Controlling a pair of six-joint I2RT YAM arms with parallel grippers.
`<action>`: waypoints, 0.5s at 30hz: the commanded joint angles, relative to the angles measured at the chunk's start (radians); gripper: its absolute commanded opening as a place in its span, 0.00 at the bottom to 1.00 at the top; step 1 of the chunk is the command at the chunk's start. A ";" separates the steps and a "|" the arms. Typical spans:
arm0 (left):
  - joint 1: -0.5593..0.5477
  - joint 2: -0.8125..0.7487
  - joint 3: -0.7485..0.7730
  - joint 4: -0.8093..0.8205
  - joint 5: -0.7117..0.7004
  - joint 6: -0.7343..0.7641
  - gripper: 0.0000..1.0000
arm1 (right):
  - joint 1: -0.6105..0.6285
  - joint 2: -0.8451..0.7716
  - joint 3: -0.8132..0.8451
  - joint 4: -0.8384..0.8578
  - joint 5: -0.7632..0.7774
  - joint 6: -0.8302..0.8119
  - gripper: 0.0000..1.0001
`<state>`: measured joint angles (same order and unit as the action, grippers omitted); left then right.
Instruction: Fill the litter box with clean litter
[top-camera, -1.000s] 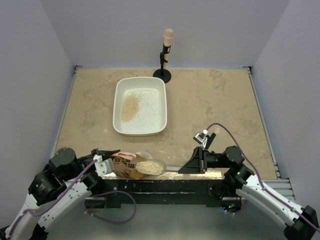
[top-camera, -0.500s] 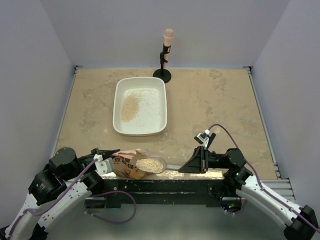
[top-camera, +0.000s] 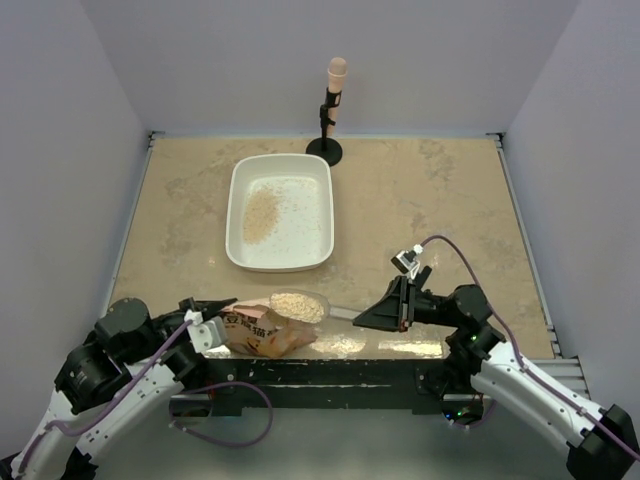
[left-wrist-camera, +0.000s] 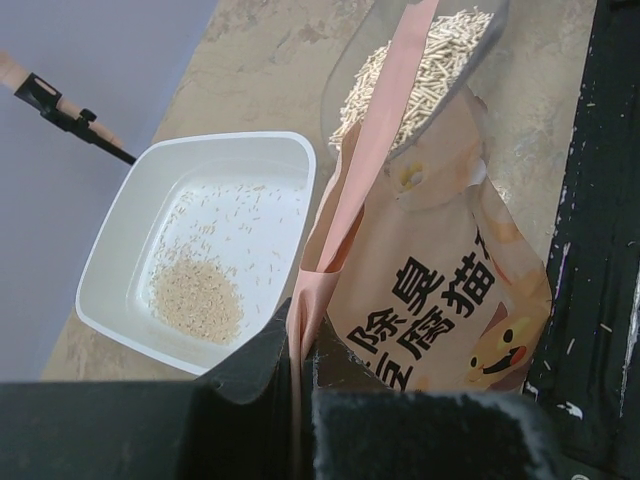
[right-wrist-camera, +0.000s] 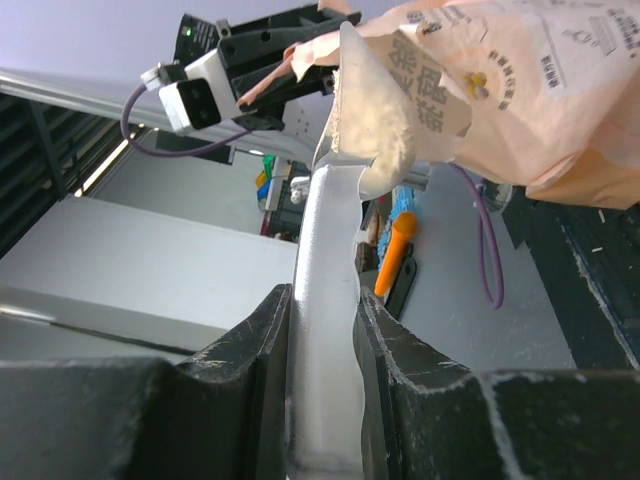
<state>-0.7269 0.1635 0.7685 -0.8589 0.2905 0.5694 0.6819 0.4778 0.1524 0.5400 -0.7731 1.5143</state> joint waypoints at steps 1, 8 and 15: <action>0.006 -0.050 0.081 0.181 -0.017 0.018 0.00 | -0.018 0.031 0.068 0.081 0.093 -0.029 0.00; 0.007 -0.067 0.066 0.175 -0.002 0.029 0.00 | -0.019 0.166 0.111 0.219 0.218 -0.045 0.00; 0.006 -0.067 0.052 0.202 0.042 0.026 0.00 | -0.019 0.419 0.168 0.363 0.351 -0.106 0.00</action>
<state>-0.7265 0.1181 0.7685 -0.8875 0.3008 0.5701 0.6662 0.7876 0.2512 0.7094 -0.5400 1.4624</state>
